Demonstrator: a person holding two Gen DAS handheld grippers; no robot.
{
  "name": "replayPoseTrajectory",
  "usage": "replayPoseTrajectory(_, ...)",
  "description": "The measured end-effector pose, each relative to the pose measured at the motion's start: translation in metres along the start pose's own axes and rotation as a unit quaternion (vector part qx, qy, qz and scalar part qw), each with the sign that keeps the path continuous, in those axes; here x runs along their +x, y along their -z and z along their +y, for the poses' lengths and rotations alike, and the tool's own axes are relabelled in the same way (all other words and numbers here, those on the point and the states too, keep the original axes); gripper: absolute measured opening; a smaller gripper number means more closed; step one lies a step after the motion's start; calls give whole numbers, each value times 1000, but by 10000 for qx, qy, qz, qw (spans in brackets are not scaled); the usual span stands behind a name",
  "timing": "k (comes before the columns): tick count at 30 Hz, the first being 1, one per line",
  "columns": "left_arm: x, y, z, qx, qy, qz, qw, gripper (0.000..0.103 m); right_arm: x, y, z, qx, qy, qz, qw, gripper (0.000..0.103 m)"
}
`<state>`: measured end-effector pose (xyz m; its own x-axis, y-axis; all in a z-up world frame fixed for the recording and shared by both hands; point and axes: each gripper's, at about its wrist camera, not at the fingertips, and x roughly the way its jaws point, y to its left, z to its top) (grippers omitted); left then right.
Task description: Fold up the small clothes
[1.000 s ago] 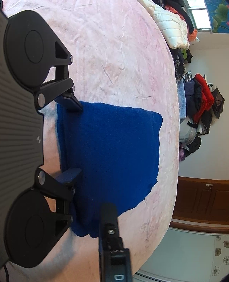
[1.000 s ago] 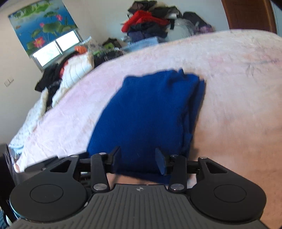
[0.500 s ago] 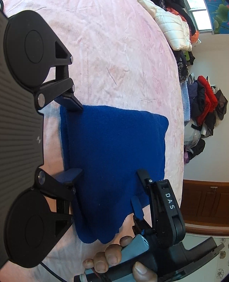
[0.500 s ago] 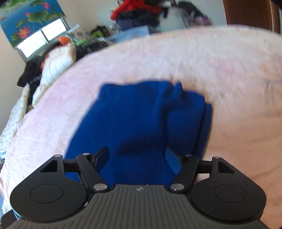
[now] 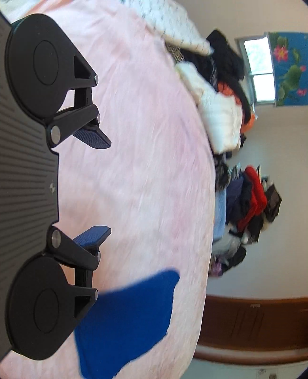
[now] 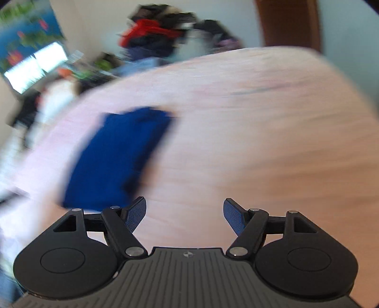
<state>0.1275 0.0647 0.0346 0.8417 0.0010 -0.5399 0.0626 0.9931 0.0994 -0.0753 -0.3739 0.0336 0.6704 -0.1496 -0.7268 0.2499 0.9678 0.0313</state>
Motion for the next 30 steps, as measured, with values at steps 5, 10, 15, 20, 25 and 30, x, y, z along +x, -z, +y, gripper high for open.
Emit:
replayPoseTrajectory(5, -3, -54, 63, 436, -1510, -663, 9854, 71, -18, 0, -40, -3006, 4168, -353, 8572, 76)
replayPoseTrajectory(10, -4, -43, 32, -535, -791, -597, 9936, 74, -35, -12, -14, -1933, 3103, -926, 9261, 85)
replayPoseTrajectory(15, 15, 24, -69, -640, 485, 458, 9957, 74, 3, 23, 75, -477, -186, -379, 9980, 85)
replayPoseTrajectory(20, 17, 58, -133, -417, 982, 1007, 9892, 74, 34, 42, 152, -643, -480, -544, 9953, 86)
replayPoseTrajectory(25, 15, 66, -154, -51, 943, 900, 9915, 83, 60, 48, 178, -827, -169, -301, 9960, 89)
replayPoseTrajectory(30, 19, 71, -162, 175, 763, 736, 9942, 94, 68, 61, 173, -389, -14, -230, 9990, 102)
